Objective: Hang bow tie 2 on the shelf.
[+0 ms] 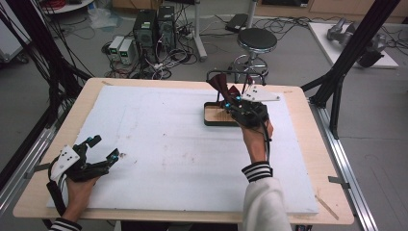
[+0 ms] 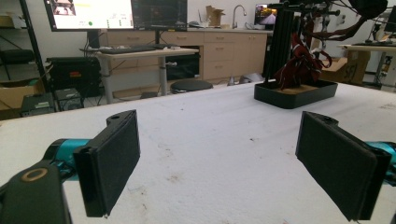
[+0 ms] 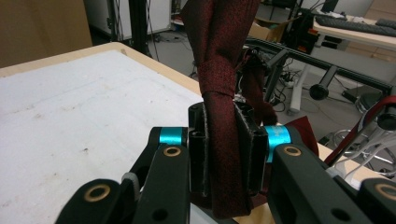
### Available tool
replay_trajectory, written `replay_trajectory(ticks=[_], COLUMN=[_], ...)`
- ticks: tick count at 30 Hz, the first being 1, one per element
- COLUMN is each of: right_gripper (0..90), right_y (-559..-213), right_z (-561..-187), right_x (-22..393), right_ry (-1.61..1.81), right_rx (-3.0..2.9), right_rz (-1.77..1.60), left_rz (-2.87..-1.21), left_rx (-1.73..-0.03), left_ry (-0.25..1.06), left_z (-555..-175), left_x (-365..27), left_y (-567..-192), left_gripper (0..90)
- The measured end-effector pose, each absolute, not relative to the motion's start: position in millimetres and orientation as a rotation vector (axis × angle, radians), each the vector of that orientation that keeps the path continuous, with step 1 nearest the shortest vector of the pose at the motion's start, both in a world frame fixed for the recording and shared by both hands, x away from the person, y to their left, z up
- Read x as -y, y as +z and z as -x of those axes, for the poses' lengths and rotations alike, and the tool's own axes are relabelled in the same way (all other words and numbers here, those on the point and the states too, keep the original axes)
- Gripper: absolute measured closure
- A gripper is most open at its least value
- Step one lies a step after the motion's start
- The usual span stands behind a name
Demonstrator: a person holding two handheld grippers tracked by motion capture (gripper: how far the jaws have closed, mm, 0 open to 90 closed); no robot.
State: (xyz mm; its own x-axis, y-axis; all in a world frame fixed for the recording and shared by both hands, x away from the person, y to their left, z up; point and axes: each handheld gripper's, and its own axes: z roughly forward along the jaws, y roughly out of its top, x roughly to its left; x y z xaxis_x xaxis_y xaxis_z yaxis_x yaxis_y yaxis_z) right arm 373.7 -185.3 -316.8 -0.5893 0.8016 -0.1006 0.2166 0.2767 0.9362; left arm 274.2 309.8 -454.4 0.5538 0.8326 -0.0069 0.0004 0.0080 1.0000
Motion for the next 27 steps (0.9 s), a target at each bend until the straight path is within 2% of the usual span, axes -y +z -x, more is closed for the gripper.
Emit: replay_trajectory(ticks=[27], right_gripper=[77.0], right_y=[-313.0], right_z=[-388.5], right_x=[182.7], right_ry=[1.371], right_rx=[-1.817], right_rz=[-0.971], left_rz=[-1.419], left_rx=[-0.773], left_ry=[0.756], left_z=[-274.6], left_x=[-310.4], left_y=[-454.4], left_gripper=[14.2])
